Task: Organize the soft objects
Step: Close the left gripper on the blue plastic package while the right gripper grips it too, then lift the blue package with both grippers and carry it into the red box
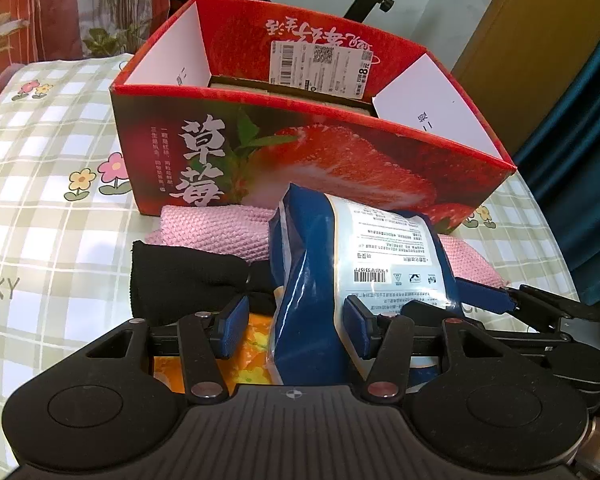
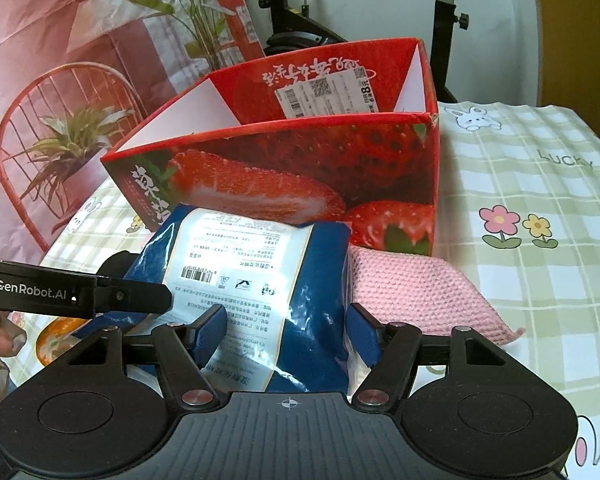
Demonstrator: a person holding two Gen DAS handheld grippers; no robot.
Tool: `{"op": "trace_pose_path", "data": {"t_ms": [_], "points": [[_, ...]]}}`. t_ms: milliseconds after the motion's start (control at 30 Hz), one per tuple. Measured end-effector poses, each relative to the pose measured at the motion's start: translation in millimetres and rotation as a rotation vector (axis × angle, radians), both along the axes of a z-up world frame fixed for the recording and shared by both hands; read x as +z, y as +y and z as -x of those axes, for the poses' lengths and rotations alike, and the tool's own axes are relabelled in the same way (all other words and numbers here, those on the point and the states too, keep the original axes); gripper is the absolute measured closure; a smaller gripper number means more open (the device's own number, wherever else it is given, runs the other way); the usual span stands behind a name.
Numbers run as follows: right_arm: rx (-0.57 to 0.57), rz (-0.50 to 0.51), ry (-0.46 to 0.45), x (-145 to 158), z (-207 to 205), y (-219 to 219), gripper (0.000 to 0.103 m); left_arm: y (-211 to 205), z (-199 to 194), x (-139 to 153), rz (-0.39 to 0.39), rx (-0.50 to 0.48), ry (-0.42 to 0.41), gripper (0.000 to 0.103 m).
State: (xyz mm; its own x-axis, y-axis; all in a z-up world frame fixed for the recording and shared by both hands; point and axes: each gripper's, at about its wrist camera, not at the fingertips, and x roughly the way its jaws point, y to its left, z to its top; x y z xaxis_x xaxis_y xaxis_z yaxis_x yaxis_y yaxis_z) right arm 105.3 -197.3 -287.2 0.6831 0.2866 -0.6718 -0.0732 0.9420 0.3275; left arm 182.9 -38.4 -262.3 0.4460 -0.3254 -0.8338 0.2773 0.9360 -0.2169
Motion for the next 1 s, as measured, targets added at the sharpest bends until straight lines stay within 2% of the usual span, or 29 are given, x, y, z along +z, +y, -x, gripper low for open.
{"op": "trace_pose_path", "data": {"t_ms": [133, 167, 333, 400, 567, 700, 767, 833, 1000], "points": [[0.008, -0.021, 0.011, -3, -3, 0, 0.04, -3, -2, -1, 0.014, -0.016, 0.011, 0.048], [0.011, -0.022, 0.01, -2, -3, 1, 0.041, -4, -2, -1, 0.02, -0.026, 0.01, 0.053], [0.02, -0.004, -0.015, 6, 2, 3, 0.06, -7, 3, 4, 0.011, -0.058, -0.018, 0.062], [0.028, -0.006, -0.021, 9, 4, 3, 0.061, -3, 3, 6, 0.025, -0.059, -0.018, 0.065], [0.045, -0.001, -0.017, 8, 4, 3, 0.063, 2, 1, 5, 0.02, -0.086, -0.016, 0.065], [0.047, -0.012, -0.004, 4, -1, 1, 0.058, 5, -7, 1, 0.033, -0.083, 0.011, 0.065], [0.045, -0.013, 0.004, 5, -2, 0, 0.062, 5, -7, 0, 0.032, -0.089, 0.01, 0.065], [0.044, 0.003, -0.016, 11, 2, 1, 0.071, 5, -5, 4, 0.027, -0.099, -0.007, 0.066], [0.074, 0.006, -0.107, 40, 13, 2, 0.075, 10, 4, 28, 0.065, -0.115, -0.057, 0.067]]}}
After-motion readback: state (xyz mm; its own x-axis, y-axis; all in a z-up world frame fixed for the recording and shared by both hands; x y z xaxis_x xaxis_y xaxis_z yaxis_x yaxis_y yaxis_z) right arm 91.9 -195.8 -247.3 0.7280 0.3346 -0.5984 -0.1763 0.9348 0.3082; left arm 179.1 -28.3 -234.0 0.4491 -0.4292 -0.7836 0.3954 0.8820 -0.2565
